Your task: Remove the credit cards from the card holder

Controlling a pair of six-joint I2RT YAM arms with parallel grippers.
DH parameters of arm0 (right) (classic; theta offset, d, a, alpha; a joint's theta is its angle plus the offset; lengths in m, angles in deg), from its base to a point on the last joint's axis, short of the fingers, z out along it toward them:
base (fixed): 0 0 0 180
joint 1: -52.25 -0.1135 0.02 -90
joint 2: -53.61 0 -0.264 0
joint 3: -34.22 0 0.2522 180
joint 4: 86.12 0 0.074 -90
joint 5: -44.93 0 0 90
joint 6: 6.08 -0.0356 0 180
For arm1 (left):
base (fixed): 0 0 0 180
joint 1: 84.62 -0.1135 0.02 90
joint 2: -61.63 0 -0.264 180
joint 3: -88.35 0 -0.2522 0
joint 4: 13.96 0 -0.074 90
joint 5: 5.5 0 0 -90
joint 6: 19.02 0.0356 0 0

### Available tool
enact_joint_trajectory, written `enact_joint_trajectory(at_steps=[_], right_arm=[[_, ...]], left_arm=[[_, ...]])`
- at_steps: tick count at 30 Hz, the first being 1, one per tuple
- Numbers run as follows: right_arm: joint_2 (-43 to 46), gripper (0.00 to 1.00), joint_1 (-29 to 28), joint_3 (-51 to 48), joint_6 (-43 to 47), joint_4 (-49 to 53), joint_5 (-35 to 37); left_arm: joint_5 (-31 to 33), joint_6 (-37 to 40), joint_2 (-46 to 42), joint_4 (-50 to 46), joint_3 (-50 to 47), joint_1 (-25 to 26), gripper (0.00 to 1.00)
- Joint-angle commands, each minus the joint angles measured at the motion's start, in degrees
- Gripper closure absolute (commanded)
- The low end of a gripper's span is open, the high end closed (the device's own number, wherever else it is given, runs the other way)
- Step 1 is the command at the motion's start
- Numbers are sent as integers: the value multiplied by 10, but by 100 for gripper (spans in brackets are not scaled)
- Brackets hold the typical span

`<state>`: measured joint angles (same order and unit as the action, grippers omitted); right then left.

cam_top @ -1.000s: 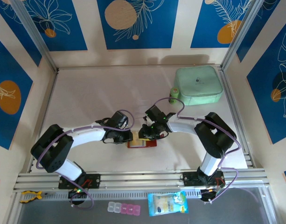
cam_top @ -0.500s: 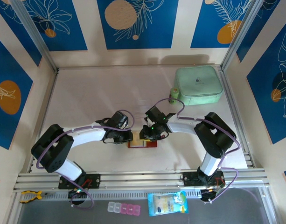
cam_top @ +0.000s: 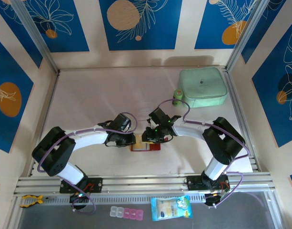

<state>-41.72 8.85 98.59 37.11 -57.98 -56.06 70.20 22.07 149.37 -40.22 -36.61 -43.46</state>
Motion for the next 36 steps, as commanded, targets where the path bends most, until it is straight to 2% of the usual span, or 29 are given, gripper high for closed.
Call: enact_joint_trajectory(at_steps=[1,19,25,36], right_arm=[[-17,76,-5,-11,-10,-11,-20],[-37,80,-4,-21,-20,-60,-44],[-38,75,-6,2,-13,21,12],[-6,74,-7,31,5,86,48]], left_arm=[[8,15,11,-16,2,5,85],[6,16,14,-14,1,4,85],[7,16,12,-17,0,4,85],[10,20,5,-22,5,4,85]])
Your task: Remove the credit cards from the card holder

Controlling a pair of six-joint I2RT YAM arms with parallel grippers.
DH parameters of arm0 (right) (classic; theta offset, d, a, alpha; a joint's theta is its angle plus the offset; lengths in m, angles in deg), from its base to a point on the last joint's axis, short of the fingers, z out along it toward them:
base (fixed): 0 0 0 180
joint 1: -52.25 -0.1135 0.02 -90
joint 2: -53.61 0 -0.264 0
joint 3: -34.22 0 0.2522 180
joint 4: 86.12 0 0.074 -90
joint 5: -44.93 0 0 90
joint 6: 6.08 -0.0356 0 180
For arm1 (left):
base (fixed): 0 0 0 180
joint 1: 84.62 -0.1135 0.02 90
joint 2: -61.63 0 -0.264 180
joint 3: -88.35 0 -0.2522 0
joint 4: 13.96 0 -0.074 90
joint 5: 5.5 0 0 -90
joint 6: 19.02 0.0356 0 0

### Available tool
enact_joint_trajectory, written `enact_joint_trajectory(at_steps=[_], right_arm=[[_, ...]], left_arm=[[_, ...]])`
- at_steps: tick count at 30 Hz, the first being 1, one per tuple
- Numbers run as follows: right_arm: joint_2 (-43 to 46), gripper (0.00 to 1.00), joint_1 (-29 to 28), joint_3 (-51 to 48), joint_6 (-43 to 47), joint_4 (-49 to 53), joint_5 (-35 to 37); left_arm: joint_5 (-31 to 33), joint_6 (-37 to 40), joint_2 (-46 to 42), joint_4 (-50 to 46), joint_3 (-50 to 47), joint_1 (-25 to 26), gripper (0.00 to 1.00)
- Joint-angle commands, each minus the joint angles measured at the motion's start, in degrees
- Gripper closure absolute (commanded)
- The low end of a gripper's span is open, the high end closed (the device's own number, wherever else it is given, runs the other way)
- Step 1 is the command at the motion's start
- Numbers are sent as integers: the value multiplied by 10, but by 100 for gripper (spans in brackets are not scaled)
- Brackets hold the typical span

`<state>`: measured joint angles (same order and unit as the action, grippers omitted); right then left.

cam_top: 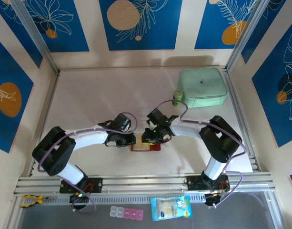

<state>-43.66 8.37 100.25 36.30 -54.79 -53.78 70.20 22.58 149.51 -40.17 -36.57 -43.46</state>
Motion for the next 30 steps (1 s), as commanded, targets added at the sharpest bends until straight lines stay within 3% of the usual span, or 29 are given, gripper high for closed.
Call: enact_joint_trajectory(at_steps=[1,12,19,22,26,30], right_arm=[[16,74,-3,16,14,56,25],[59,73,9,-4,19,33,11],[74,71,24,-37,12,-10,5],[74,75,35,-51,20,-30,-14],[70,76,42,-58,28,-27,-4],[61,73,61,-73,15,-53,-38]], left_arm=[[10,15,2,-23,5,3,85],[-6,12,-20,-21,29,6,85],[-27,4,-4,-2,44,17,86],[-34,2,9,8,49,21,87],[-36,2,21,15,55,25,87],[-18,16,34,-3,63,25,88]])
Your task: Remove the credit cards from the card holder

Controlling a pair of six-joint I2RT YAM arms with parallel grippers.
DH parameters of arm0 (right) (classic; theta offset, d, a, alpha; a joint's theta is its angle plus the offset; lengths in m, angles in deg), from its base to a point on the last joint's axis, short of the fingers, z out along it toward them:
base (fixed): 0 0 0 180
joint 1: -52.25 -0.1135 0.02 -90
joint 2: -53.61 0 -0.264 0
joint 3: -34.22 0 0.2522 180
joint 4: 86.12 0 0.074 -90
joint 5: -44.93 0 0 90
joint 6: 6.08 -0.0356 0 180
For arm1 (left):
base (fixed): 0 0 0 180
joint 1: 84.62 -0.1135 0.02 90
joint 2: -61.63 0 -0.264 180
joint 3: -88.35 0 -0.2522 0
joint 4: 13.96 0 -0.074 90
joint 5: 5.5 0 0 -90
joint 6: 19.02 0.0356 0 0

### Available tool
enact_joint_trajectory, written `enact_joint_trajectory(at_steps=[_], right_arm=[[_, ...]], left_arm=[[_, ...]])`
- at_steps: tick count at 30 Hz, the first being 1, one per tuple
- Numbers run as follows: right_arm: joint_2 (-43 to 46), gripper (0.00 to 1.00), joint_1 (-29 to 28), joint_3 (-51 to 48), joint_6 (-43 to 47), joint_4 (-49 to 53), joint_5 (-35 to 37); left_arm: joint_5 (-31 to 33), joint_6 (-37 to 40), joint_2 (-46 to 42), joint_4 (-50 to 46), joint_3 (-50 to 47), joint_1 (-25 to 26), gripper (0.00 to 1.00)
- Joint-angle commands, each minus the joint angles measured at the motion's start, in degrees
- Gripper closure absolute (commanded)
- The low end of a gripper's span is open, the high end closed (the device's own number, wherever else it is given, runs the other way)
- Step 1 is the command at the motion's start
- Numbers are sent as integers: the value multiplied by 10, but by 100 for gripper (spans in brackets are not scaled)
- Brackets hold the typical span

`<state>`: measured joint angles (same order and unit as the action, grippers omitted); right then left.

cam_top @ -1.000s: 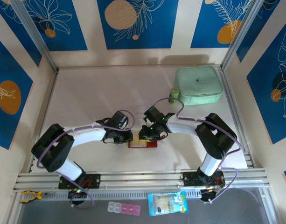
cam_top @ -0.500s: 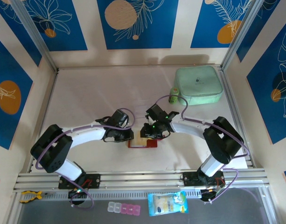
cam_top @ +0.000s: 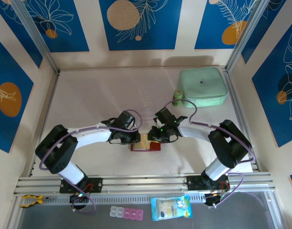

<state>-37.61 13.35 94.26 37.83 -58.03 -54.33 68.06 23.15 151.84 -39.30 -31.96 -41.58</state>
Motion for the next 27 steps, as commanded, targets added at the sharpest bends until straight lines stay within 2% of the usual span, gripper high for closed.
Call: enact_joint_trajectory(at_steps=[1,13,27], right_arm=[[-2,72,16,-21,-3,-35,-43],[-25,67,32,-52,-10,-113,-90],[-63,76,38,-64,-26,-184,-155]], left_arm=[[12,15,13,-22,19,6,88],[21,14,29,-23,-7,7,90],[26,12,28,-27,-13,7,90]])
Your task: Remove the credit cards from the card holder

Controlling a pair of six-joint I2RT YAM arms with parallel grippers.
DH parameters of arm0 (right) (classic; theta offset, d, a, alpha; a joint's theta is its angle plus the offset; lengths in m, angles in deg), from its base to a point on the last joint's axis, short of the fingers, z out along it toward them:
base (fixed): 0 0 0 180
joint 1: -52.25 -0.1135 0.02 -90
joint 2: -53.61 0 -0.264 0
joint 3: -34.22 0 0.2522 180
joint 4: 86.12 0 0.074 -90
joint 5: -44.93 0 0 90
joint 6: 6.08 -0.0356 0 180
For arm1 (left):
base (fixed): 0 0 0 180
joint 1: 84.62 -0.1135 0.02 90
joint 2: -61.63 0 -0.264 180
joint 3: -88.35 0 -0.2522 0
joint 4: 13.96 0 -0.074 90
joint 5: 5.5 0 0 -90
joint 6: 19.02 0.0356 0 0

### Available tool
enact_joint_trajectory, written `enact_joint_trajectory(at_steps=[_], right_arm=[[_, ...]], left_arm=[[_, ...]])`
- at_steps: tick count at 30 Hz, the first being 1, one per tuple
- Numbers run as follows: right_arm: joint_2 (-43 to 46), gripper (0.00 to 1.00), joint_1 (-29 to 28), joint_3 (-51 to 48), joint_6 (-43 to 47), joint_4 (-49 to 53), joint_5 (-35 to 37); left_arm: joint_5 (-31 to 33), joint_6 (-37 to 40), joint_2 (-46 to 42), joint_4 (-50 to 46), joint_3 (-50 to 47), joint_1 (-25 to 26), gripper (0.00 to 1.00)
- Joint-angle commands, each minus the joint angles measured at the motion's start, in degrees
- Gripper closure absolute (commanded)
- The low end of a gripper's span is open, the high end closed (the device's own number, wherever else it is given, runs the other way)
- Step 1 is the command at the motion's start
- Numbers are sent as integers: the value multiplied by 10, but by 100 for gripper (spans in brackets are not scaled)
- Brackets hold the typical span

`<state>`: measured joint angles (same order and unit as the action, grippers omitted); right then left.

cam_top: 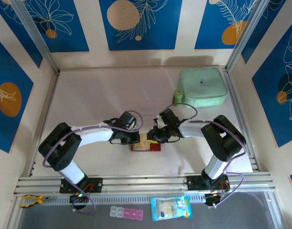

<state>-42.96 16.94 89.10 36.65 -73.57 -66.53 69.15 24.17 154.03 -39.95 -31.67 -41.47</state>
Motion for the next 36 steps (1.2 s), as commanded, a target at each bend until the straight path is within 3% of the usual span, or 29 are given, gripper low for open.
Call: enact_joint_trajectory(at_steps=[1,14,27,31,36], right_arm=[[-11,77,3,-14,-17,-36,-37],[14,96,14,-35,-17,-33,-25],[112,100,44,-36,46,74,0],[134,100,48,-10,102,126,10],[163,100,46,42,245,220,54]], left_arm=[[14,2,7,-21,-16,5,90],[18,-4,-3,-17,-27,6,89],[12,-29,-23,7,-47,6,88],[2,-41,-34,21,-48,6,86],[11,-43,-54,25,-41,4,80]])
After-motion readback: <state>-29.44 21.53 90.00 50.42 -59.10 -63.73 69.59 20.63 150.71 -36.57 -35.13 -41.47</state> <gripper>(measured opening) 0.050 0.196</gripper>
